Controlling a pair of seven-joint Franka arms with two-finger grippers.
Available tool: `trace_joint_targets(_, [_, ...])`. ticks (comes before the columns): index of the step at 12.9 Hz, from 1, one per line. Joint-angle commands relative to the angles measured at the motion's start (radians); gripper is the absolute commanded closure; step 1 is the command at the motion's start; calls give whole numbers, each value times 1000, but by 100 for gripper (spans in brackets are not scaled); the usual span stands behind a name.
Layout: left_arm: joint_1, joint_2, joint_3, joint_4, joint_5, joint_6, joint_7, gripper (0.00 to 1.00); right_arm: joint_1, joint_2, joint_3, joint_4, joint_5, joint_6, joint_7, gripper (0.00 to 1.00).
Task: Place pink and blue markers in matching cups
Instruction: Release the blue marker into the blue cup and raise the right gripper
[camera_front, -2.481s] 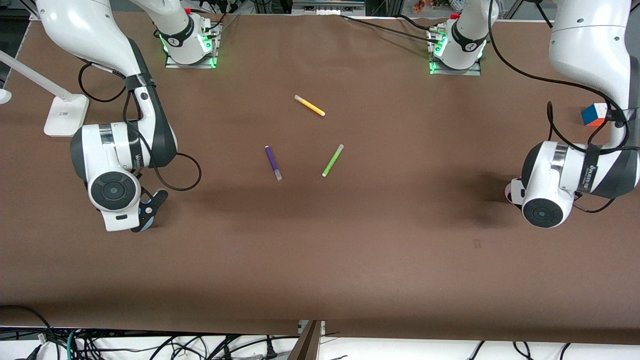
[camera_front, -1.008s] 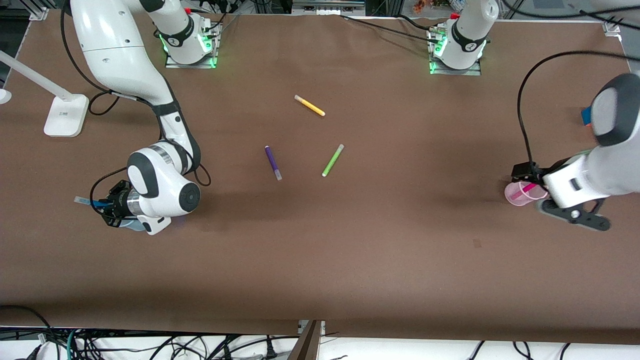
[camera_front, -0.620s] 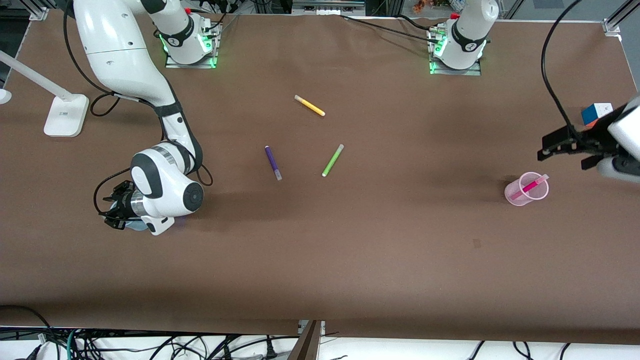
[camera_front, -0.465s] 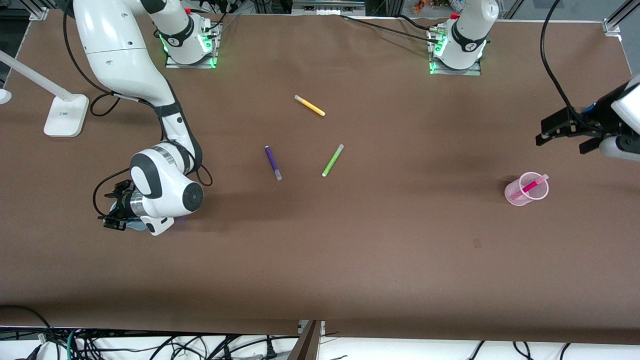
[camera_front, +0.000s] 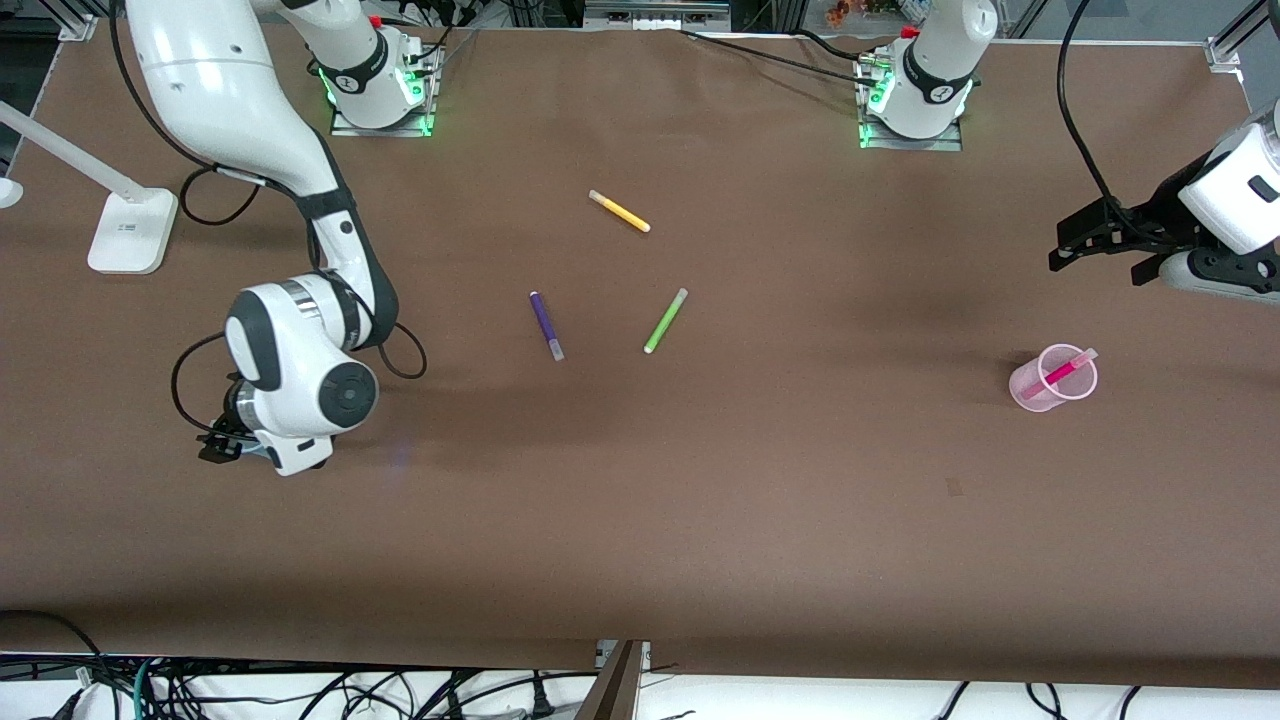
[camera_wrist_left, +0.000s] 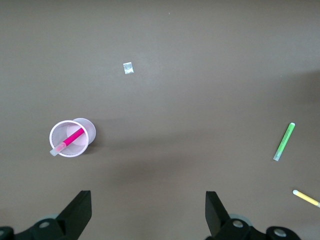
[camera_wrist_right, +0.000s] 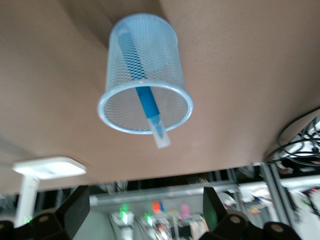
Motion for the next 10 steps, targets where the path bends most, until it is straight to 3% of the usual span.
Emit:
trace_joint_targets(1, [5, -37, -32, -39, 71, 12, 16, 0, -7, -71, -6, 57, 177, -78, -2, 0])
trace_joint_targets(6, [8, -32, -28, -34, 65, 3, 37, 0, -23, -238, 0, 77, 395, -189, 91, 0])
trace_joint_targets(8, [8, -31, -28, -33, 63, 3, 37, 0, -67, -325, 3, 41, 497, -192, 224, 0])
trace_joint_targets(10, [8, -31, -23, -30, 42, 1, 39, 0, -76, -419, 12, -28, 537, -191, 382, 0])
